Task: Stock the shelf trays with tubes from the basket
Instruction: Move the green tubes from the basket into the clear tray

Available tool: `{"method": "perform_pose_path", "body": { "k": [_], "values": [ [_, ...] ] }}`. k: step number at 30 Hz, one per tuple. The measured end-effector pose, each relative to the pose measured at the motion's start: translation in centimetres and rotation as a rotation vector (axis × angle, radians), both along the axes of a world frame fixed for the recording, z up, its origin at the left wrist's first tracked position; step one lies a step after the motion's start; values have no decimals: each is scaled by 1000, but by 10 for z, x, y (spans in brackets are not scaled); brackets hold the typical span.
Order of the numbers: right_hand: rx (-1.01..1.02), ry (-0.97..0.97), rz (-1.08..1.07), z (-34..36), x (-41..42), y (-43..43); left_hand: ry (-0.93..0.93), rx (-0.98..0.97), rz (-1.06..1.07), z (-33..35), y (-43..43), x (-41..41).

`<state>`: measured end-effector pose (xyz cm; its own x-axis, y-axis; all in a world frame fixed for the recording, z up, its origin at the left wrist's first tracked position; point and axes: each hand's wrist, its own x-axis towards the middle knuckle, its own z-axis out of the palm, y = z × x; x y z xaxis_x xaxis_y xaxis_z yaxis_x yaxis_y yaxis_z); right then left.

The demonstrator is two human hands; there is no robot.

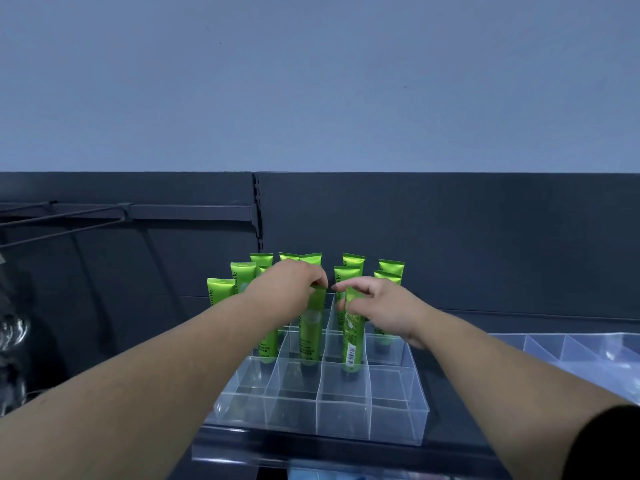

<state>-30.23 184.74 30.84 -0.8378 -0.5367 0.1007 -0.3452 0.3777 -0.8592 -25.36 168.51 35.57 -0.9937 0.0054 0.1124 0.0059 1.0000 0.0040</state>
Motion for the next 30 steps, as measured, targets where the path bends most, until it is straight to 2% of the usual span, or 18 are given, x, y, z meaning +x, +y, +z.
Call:
{"method": "perform_pose_path", "body": {
  "k": [6,14,20,30],
  "values": [
    [-74,-112,33,0,0,4,109,-30,-14,-13,-14,-6],
    [-84,-29,-80,-4,-5,1,138,13,-23,-15,-19,-8],
    [-149,33,-104,-6,-5,-4,158,24,-3,-19,-25,-12],
    [-130,78,-144,-9,-10,-4,171,59,-28,-19,-26,-12]
  ]
}}
